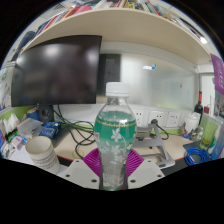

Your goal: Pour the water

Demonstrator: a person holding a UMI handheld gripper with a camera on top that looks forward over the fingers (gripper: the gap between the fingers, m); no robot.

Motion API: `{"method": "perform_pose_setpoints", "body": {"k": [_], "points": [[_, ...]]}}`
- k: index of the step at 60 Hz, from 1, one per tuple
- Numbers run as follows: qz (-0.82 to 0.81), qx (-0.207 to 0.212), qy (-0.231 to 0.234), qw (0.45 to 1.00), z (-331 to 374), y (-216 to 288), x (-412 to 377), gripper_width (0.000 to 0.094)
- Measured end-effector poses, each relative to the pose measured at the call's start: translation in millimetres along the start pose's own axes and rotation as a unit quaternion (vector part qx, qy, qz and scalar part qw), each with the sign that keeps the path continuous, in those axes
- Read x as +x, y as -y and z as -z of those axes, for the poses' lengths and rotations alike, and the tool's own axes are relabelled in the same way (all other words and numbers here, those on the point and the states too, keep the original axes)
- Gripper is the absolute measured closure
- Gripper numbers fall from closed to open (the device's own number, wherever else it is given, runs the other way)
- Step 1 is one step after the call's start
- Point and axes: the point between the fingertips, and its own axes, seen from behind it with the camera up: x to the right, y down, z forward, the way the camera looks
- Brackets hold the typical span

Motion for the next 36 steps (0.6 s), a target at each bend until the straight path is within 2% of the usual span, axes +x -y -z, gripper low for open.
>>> {"method": "perform_pose_setpoints", "body": {"k": [7, 8, 9, 10, 17, 23, 31, 36], "points": [[-0.005, 0.009, -0.014, 1.000, 1.7, 0.9, 2.4, 0.0624], [-0.005, 0.010, -0.016, 1.000, 1.9, 0.9, 3.3, 0.0536], [-0.004, 0.012, -0.019, 1.000, 2.2, 1.7, 4.9, 0.0530], [-0.002, 0.014, -0.020, 1.000, 2.3, 2.3, 5.2, 0.0474], [-0.017, 0.006, -0.015, 1.000, 6.4, -1.7, 3.6, 0.0364], [-0.013, -0.020, -0.017, 1.000, 20.6, -14.5, 4.9, 0.0077], [0.004, -0.058, -0.057, 0.997, 69.7, -39.3, 10.4, 0.0088], [0.004, -0.061, -0.074, 0.995, 118.9, -40.1, -0.5, 0.0083]]}}
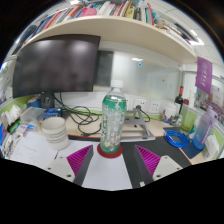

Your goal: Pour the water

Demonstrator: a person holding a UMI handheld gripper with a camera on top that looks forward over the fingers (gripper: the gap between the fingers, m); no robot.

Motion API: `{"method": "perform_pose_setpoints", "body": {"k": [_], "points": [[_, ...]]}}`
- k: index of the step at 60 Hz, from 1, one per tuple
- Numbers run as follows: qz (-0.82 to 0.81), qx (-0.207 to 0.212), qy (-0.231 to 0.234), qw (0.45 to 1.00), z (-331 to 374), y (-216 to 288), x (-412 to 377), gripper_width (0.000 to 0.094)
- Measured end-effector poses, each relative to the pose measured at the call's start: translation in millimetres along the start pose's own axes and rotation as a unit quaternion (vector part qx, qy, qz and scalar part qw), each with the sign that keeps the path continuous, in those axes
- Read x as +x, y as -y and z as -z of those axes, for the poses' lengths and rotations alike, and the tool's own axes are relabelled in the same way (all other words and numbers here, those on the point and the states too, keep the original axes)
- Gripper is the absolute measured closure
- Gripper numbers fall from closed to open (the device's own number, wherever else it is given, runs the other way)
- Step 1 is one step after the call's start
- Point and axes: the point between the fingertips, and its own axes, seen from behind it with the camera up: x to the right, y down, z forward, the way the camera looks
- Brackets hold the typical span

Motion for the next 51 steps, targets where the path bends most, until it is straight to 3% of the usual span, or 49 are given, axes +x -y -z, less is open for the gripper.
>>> {"method": "perform_pose_setpoints", "body": {"k": [9, 24, 51], "points": [[-0.037, -0.023, 0.004, 0.999, 98.3, 6.0, -39.5, 0.0079], [-0.070, 0.002, 0.012, 0.997, 218.6, 57.3, -84.3, 0.0069], [-0.066, 0.024, 0.005, 0.998, 271.1, 74.0, -99.1, 0.0076]]}}
